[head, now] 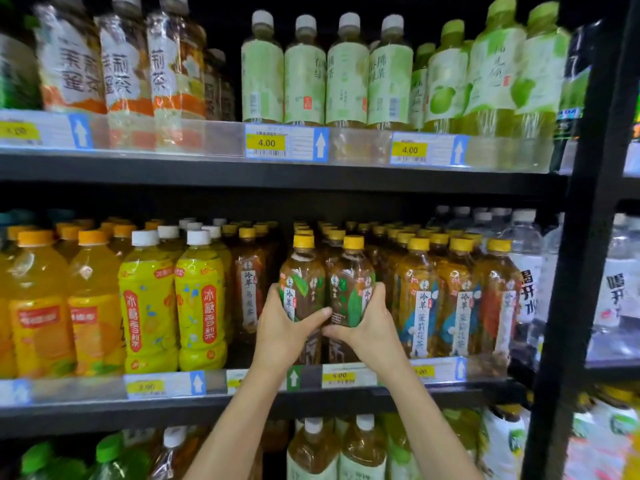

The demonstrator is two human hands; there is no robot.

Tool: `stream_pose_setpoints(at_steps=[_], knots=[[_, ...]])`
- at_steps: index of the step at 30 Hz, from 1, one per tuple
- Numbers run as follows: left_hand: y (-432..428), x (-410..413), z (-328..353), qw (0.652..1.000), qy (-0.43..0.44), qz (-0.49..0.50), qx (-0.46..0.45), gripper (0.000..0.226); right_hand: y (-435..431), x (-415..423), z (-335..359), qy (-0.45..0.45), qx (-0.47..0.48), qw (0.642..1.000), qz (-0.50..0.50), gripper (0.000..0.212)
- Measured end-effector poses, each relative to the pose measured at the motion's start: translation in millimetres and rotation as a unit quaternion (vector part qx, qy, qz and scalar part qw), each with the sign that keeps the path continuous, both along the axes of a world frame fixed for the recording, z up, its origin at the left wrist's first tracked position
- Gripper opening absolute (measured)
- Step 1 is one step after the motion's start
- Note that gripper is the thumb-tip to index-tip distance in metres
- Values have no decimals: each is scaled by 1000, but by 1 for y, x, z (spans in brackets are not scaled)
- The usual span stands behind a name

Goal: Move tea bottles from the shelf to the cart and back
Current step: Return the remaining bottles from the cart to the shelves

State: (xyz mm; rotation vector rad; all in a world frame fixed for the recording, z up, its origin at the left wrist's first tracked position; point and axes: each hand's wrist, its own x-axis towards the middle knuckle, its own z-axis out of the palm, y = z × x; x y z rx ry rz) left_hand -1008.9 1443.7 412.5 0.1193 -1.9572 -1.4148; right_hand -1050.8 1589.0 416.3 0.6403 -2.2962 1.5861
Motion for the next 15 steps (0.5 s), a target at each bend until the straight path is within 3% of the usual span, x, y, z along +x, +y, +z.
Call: stream_pose_setpoints(at_steps=[7, 15], knots=[[-4, 25, 5, 996, -64, -1, -61, 79, 15, 7, 0, 7, 30, 999, 19, 102], [-6, 33, 10, 985, -92, 32, -140, 74, 17, 10, 9, 19, 54, 998, 1, 85]])
